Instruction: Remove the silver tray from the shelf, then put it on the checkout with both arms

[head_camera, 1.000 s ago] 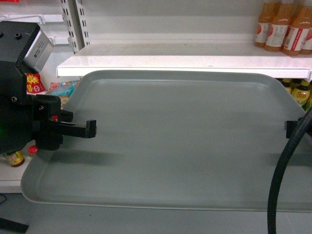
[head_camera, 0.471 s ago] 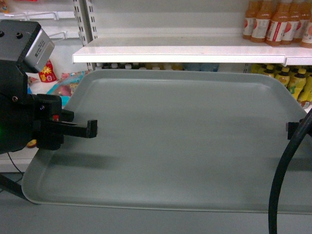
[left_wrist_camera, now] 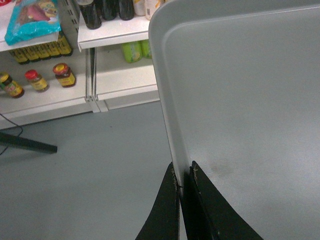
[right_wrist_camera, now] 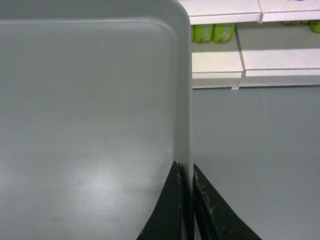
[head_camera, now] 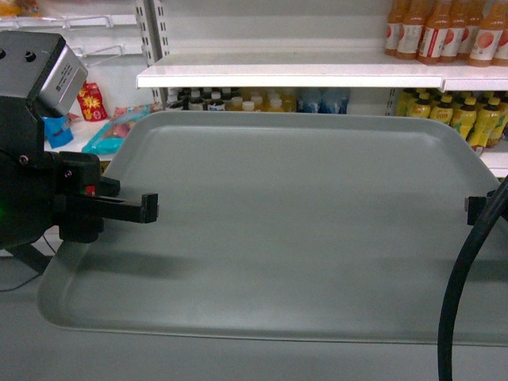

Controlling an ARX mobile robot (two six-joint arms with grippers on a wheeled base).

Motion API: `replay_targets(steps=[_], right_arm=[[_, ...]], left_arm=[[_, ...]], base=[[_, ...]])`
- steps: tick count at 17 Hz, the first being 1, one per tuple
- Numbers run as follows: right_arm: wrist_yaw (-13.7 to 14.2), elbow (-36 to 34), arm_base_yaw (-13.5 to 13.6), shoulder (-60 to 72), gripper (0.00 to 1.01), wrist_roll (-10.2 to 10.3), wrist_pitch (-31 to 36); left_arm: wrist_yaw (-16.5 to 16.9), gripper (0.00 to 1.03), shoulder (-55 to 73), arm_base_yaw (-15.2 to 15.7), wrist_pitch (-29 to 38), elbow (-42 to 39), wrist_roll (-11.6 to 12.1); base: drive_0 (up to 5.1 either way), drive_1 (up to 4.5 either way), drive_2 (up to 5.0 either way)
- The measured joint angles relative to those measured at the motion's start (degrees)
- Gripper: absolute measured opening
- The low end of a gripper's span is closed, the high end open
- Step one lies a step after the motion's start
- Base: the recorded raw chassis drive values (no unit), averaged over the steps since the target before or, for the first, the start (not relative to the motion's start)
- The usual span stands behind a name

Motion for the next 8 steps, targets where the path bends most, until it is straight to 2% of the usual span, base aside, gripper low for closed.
replay_targets(steps=[8], right_arm=[[-0.02,0.00,0.02,0.00,0.03,0.00,-0.20]], left_arm=[[0.00,0.03,0.00,0.02,-0.31,-0.02,0.04]], base=[[0.1,-4.24,4.4]])
